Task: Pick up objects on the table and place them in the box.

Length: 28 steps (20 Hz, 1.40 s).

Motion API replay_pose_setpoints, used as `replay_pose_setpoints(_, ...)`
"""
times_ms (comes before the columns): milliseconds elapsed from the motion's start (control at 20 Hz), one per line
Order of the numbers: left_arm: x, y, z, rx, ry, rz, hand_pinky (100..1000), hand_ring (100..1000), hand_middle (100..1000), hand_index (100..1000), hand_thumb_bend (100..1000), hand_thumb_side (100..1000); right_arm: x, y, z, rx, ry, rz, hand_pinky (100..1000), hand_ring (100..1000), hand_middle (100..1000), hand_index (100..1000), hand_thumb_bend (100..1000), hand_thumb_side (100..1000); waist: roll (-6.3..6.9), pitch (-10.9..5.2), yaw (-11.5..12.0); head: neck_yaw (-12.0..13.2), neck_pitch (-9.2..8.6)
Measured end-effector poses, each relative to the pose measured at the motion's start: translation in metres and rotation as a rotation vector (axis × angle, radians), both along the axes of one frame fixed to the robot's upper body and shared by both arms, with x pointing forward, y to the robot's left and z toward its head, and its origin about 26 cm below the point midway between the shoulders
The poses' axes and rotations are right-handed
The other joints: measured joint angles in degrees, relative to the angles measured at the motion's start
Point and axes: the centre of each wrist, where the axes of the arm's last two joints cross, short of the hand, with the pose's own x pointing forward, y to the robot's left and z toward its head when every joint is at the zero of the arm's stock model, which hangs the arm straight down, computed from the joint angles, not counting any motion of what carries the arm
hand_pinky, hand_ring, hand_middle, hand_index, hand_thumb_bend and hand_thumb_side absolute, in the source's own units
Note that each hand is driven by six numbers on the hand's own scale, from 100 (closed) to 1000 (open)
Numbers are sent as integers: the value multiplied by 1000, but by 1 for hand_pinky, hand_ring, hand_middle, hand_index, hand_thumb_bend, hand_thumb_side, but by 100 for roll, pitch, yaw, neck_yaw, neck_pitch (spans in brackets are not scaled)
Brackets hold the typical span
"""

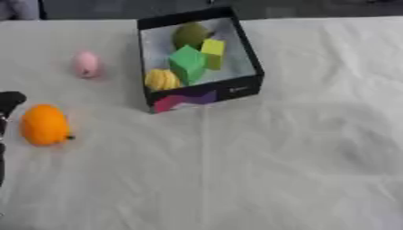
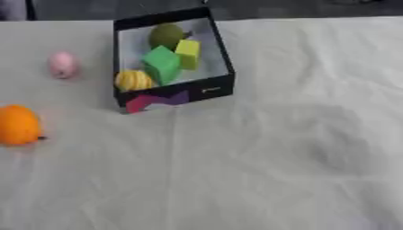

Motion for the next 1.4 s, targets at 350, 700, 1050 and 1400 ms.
replay_pose_setpoints(350,0,3,23,79,-54,-27,963,812,742,759,100,684,-6,-5,5,81,23,58,863,777,724,884,100,584,2,-1,7,23,99)
replay_pose_setpoints(700,8,5,68,367,-185,-113,982,877,786,823,100,269,-16,-14,7,139,49,99,856,768,709,873,100,589,115,-5,36,-77,200)
replay_pose_setpoints(1050,23,6,79,715,-36,-197,988,879,778,816,267,191,-20,-28,14,197,77,133,860,767,711,880,100,586,179,-78,83,-35,272)
replay_pose_setpoints(1400,48,49,93,1050,244,-97,1000,910,777,825,348,277,-23,-40,14,268,91,189,863,766,709,877,100,584,178,-88,18,101,273)
